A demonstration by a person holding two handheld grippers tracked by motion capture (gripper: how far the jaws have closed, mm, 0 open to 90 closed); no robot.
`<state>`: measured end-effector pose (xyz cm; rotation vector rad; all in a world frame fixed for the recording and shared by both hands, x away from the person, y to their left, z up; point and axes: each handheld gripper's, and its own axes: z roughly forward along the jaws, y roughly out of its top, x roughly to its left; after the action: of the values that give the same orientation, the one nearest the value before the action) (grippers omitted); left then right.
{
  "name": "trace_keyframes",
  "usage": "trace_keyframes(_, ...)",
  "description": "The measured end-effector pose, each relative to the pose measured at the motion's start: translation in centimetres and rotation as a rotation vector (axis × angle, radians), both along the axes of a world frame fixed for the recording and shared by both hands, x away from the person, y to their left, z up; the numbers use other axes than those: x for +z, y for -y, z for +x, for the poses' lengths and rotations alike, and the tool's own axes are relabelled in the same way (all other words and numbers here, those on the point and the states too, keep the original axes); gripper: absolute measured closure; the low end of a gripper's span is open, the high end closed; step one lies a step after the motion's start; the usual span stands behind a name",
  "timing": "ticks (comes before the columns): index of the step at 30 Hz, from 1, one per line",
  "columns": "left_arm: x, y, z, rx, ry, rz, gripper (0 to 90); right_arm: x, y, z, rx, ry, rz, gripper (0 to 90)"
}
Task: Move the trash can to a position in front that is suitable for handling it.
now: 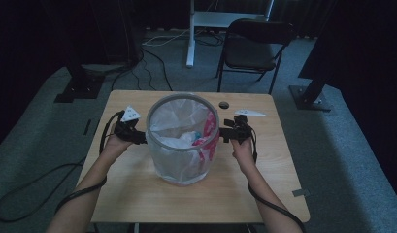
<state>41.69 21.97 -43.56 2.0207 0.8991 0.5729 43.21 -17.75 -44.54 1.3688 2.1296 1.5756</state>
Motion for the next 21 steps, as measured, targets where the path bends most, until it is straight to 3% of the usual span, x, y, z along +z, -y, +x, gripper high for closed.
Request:
trace_keyframes(3,-0.2,0.0,-0.4,-0.003,-0.001,-0.013,2.1,-0.1,0.1,-0.4,0.006,-0.005,0.011,15.2)
trace_keyframes(18,0.2,0.0,-2.9,-0.043,0.022,0.036,2.1,-0.2,0.1,-3.1,0.032,0.001,0.018,15.2)
trace_keyframes(21,0.1,-0.1,-3.5,-0.048,0.031,0.029,2.1,-0.2,0.0,-3.7,0.037,0.0,0.015,15.2)
